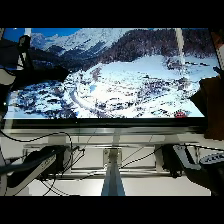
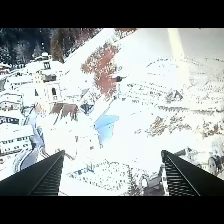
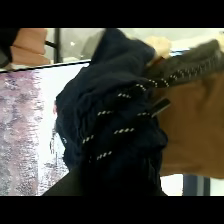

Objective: Fold the clothes and pants, and hang the long-sleeved shirts on hangers.

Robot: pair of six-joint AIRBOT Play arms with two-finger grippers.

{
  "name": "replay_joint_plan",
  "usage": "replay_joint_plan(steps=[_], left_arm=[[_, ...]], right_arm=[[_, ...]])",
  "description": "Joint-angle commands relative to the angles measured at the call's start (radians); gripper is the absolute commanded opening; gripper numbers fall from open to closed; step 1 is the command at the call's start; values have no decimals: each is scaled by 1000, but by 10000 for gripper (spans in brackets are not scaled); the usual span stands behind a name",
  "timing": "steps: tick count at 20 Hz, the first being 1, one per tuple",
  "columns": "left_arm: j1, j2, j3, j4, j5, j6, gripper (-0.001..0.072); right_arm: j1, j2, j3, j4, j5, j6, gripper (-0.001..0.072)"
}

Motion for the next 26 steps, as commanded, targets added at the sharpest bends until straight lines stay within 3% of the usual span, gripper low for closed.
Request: replay_joint_plan(steps=[1, 2, 4, 5, 11, 13, 15, 16, 22, 26], left_arm=[[1, 1, 1, 0, 0, 0, 712], [1, 1, 1, 0, 0, 0, 712], [1, -1, 1, 0, 1, 0, 712], [1, -2, 1, 0, 1, 0, 712], [1, -2, 1, 0, 0, -3, 712], [1, -2, 1, 0, 0, -3, 712], [1, -2, 1, -1, 1, -3, 712], [1, -2, 1, -1, 0, -3, 712], [1, -2, 1, -1, 0, -3, 712], [1, -2, 1, -1, 0, -3, 712]], right_arm=[[-26, 7, 1, -15, 50, 21, 32], [-26, 7, 1, -14, 50, 21, 118], [-26, 7, 1, -13, 45, 21, 597], [-26, 7, 1, -7, 41, 19, 702], [-25, -5, 1, 46, 2, -32, 653], [10, -14, 1, 154, -60, -179, 431], [104, -21, 1, 261, -122, -294, 66], [175, -27, 1, 299, -156, -340, 25], [771, -91, 1, 264, -323, -582, 25], [1184, -156, 1, 56, -356, -822, 25]])
